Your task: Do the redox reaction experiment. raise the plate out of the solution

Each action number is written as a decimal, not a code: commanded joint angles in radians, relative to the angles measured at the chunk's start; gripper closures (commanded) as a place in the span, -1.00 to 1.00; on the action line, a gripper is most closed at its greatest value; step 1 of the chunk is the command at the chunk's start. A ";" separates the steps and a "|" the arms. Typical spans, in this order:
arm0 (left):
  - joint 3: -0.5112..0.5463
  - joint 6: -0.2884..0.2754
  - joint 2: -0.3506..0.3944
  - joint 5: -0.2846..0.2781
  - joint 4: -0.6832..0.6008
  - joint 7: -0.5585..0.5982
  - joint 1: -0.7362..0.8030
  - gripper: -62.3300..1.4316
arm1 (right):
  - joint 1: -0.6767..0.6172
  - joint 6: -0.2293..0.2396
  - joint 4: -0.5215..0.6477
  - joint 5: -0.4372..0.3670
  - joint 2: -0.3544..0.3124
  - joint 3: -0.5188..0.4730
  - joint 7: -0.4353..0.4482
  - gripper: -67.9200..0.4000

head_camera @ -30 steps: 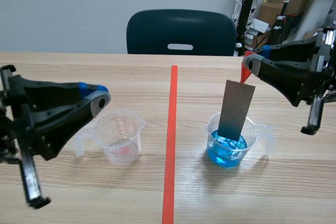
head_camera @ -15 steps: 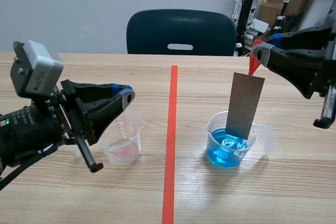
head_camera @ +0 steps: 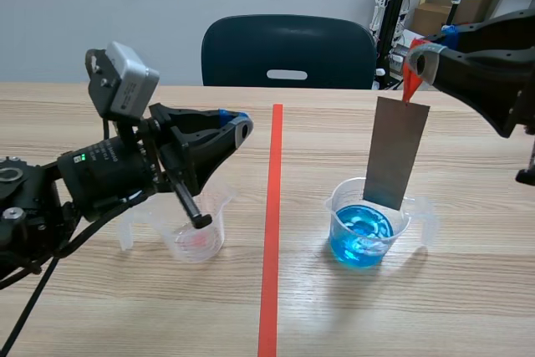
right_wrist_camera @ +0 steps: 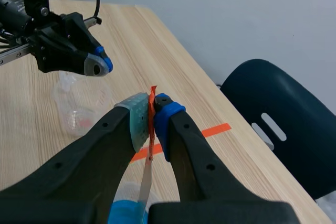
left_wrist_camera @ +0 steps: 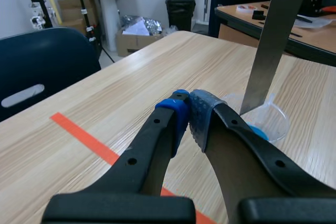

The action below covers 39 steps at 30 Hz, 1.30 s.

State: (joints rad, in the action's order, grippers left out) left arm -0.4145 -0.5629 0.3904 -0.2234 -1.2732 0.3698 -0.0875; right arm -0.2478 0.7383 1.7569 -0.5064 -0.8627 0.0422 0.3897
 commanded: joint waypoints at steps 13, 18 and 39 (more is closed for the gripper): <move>-0.035 -0.009 -0.088 0.084 -0.014 -0.024 -0.069 0.87 | 0.009 0.007 0.087 -0.083 -0.032 -0.072 -0.072 0.98; -0.036 -0.010 -0.098 0.090 -0.013 -0.024 -0.079 0.87 | 0.009 0.007 0.116 -0.113 -0.032 -0.091 -0.116 0.98; -0.097 -0.032 -0.180 0.132 0.018 -0.031 -0.118 0.87 | 0.010 0.007 0.231 -0.253 -0.032 -0.183 -0.289 0.98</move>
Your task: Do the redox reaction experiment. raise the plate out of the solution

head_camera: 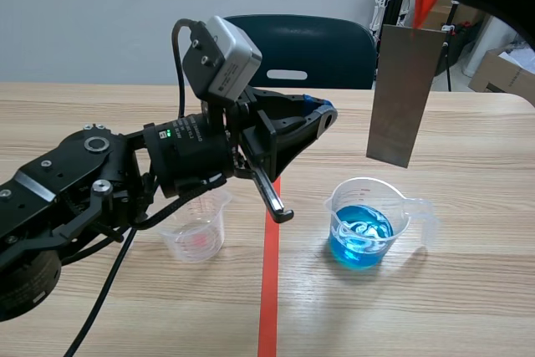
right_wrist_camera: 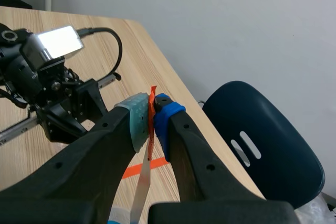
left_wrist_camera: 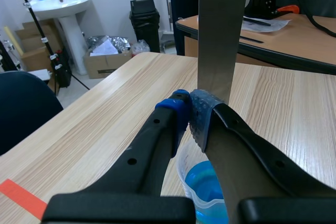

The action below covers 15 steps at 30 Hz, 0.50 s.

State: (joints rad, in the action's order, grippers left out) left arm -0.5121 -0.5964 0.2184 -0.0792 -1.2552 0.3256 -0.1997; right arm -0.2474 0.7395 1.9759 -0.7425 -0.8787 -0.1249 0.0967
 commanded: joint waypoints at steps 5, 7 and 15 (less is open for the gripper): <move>-0.001 0.002 -0.024 -0.013 0.029 0.014 -0.014 0.87 | 0.009 0.006 0.026 -0.076 -0.017 -0.028 -0.044 0.98; -0.007 0.003 -0.024 -0.013 0.038 0.015 -0.020 0.87 | 0.009 0.006 0.029 -0.111 -0.029 -0.033 -0.062 0.98; -0.027 0.002 -0.034 -0.005 0.038 0.021 -0.037 0.87 | 0.012 0.006 0.048 -0.217 -0.050 -0.073 -0.122 0.98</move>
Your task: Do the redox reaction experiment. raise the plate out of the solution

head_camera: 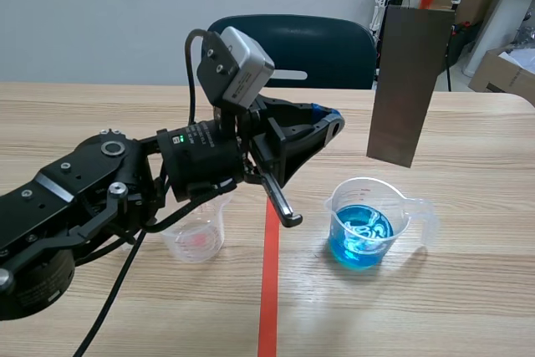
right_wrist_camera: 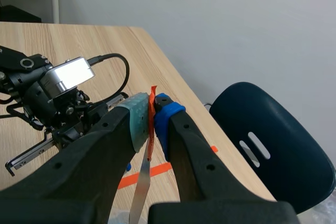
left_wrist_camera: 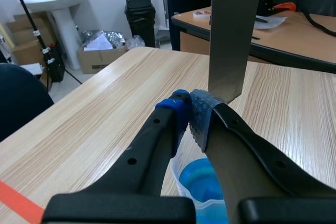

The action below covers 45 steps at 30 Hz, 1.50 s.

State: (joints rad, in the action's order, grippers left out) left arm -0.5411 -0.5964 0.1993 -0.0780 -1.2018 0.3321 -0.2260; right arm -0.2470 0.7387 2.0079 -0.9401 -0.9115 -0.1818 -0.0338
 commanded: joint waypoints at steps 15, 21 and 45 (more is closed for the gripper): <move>-0.002 -0.029 -0.018 0.037 -0.015 0.016 -0.013 0.87 | 0.023 0.007 0.038 -0.132 -0.048 -0.037 -0.066 0.98; -0.009 -0.073 -0.019 0.047 -0.016 0.045 -0.016 0.87 | 0.050 -0.009 0.038 -0.172 -0.050 -0.043 -0.090 0.98; -0.009 -0.081 -0.018 0.103 -0.016 0.094 -0.027 0.87 | 0.056 -0.009 0.045 -0.196 -0.061 -0.064 -0.099 0.98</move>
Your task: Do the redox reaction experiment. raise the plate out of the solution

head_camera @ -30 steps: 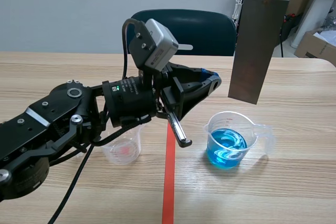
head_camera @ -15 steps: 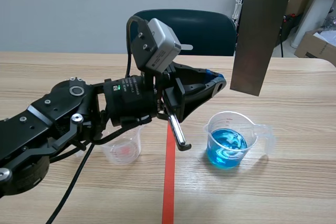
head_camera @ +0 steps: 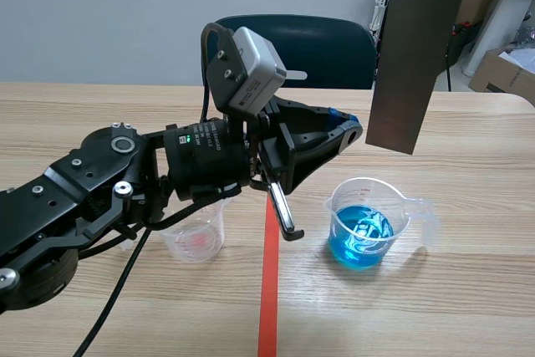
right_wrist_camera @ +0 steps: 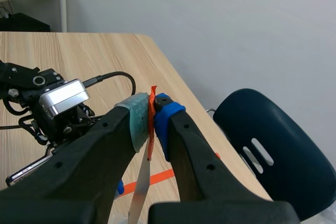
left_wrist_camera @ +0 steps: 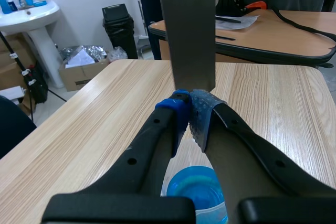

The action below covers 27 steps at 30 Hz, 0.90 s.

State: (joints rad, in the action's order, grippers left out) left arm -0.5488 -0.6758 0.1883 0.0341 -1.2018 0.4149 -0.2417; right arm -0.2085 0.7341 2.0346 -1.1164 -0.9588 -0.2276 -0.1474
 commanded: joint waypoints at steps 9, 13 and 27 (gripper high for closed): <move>-0.001 -0.002 -0.007 -0.007 -0.016 0.003 -0.010 0.87 | 0.018 -0.004 0.018 -0.036 -0.013 -0.023 0.003 0.98; -0.001 -0.002 -0.007 -0.008 -0.016 -0.025 -0.008 0.87 | 0.018 -0.004 0.018 -0.040 -0.013 -0.023 0.003 0.98; -0.001 -0.008 -0.007 -0.027 -0.016 -0.046 -0.005 0.87 | 0.018 -0.004 0.018 -0.044 -0.013 -0.023 0.003 0.98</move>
State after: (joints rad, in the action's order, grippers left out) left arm -0.5488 -0.6827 0.1883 0.0254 -1.2018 0.3553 -0.2413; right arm -0.2085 0.7341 2.0415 -1.1404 -0.9588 -0.2375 -0.1593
